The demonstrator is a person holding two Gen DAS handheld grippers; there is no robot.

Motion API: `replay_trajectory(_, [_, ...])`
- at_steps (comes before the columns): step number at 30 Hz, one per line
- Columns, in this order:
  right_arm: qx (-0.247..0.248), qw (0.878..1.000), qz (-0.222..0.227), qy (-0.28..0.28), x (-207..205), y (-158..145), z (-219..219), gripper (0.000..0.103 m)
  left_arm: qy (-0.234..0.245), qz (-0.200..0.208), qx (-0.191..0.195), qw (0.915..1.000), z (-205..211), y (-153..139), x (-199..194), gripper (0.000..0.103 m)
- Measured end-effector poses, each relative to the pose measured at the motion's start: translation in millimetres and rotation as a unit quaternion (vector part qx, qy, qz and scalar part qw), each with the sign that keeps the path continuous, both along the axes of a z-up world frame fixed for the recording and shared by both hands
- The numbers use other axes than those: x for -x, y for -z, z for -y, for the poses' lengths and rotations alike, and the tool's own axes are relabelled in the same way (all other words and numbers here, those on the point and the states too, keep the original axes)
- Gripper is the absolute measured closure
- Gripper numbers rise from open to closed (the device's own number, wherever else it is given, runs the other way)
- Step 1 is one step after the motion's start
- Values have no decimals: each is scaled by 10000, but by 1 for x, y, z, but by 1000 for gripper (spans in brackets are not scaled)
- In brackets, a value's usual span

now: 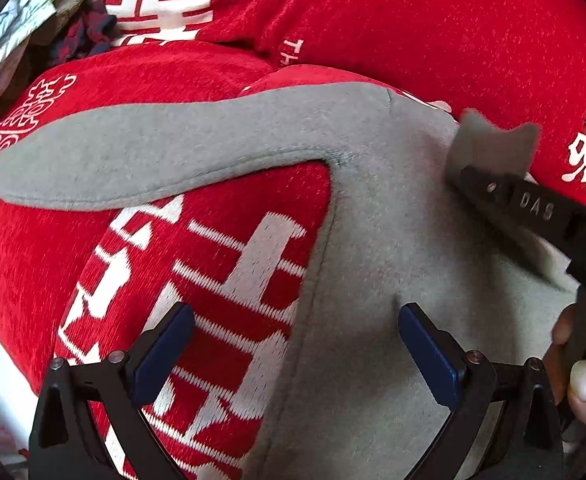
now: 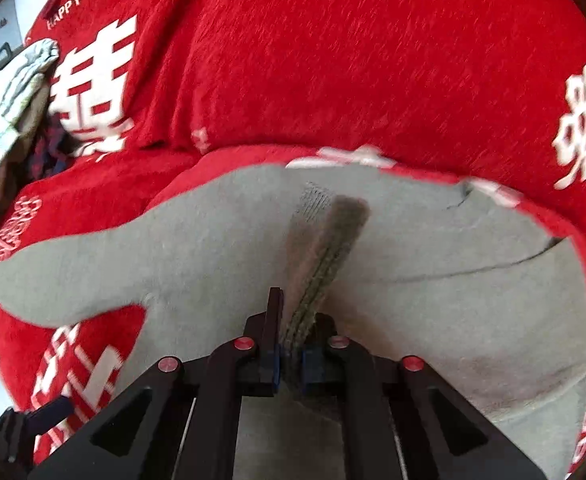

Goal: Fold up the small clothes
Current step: 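Carry the cuff across the sweater body and open the right gripper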

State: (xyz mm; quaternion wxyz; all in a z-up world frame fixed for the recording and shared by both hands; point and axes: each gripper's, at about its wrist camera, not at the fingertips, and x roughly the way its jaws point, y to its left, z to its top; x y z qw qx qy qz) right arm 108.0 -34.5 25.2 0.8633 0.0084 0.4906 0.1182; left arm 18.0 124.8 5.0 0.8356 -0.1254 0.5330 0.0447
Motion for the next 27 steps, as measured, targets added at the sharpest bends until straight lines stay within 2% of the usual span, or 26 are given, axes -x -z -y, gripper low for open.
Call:
replay_trajectory(4, [-365, 9988, -156, -294, 1, -4, -4, 86, -165, -9, 146, 9998, -4, -3, 4, 1])
replay_trajectory(7, [-771, 9960, -26, -458, 4, -24, 5, 69, -322, 104, 198, 9992, -6, -13, 6, 1])
replay_trajectory(9, [-921, 9945, 170, -473, 9, -40, 17, 50, -366, 185, 182, 9990, -5, -20, 7, 1])
replay_trajectory(11, [-883, 9942, 433, -430, 15, -55, 36, 44, -302, 269, 170, 9990, 2, -29, 5, 1])
replay_trajectory(13, [-594, 9962, 601, -188, 19, -62, 68, 44, -165, 331, 131, 9992, 14, -36, -1, 1])
replay_trajectory(15, [-298, 9979, 569, 93, 18, -58, 97, 43, 79, 344, 85, 9993, 35, -40, -10, 1])
replay_trajectory(18, [42, 9970, 328, 694, 18, -37, 153, 43, 648, 378, 0, 9972, 81, -42, -23, 1])
replay_trajectory(22, [186, 9890, 10, 1466, 25, -3, 219, 43, 1352, 357, -160, 9900, 137, -34, -45, 1])
replay_trajectory(25, [210, 9881, -135, 1517, 22, 20, 236, 44, 1564, 207, -377, 9868, 164, -17, -58, 1])
replay_trajectory(27, [404, 9893, 55, 1404, 21, 20, 231, 43, 1520, 85, -622, 9864, 167, -3, -65, 1])
